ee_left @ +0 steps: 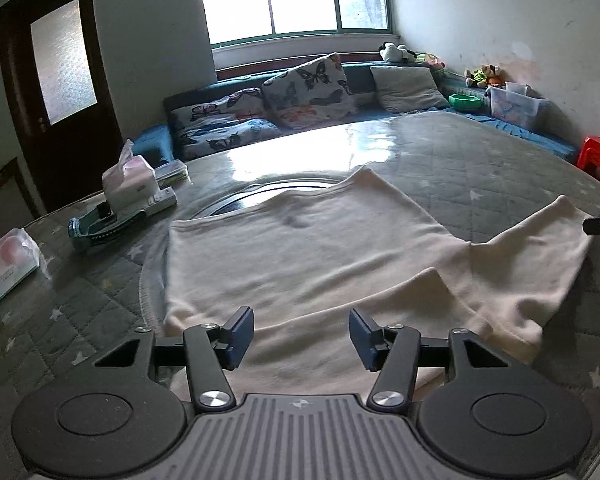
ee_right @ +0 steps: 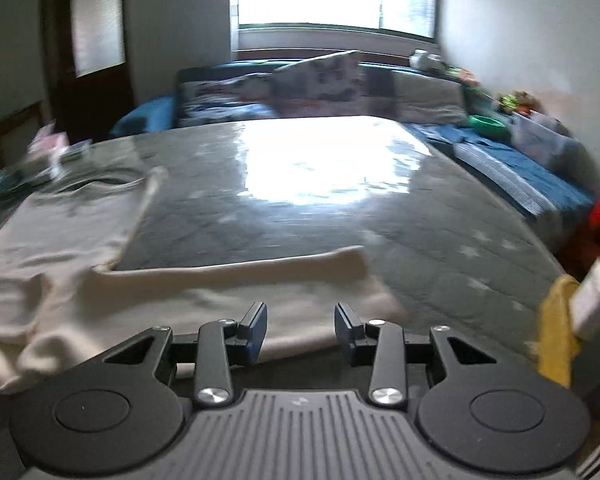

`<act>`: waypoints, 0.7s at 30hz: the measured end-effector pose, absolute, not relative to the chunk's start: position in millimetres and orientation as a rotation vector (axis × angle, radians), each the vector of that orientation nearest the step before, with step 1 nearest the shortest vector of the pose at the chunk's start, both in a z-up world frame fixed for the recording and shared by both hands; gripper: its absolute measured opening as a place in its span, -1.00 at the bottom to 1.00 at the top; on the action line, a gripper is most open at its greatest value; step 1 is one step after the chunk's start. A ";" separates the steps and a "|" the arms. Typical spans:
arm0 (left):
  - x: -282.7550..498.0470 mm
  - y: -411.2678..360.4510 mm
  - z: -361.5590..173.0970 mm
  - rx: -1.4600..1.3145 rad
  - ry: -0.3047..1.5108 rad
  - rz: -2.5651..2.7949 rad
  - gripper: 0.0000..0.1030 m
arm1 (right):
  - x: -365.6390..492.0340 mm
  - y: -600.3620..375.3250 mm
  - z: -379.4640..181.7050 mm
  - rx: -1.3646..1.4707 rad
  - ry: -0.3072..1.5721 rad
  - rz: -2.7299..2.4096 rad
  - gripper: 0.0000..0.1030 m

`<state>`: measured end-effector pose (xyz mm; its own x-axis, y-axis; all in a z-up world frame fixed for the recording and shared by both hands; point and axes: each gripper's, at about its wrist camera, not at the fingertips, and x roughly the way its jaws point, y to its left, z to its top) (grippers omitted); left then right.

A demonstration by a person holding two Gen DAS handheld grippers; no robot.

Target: Fold clothes

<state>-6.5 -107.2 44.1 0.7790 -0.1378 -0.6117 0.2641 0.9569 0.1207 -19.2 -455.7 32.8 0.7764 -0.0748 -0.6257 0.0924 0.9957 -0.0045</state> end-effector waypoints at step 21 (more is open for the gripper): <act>-8.3 -97.5 34.3 0.216 0.674 -0.172 0.31 | -17.6 -485.8 27.5 0.196 0.641 -0.074 -0.82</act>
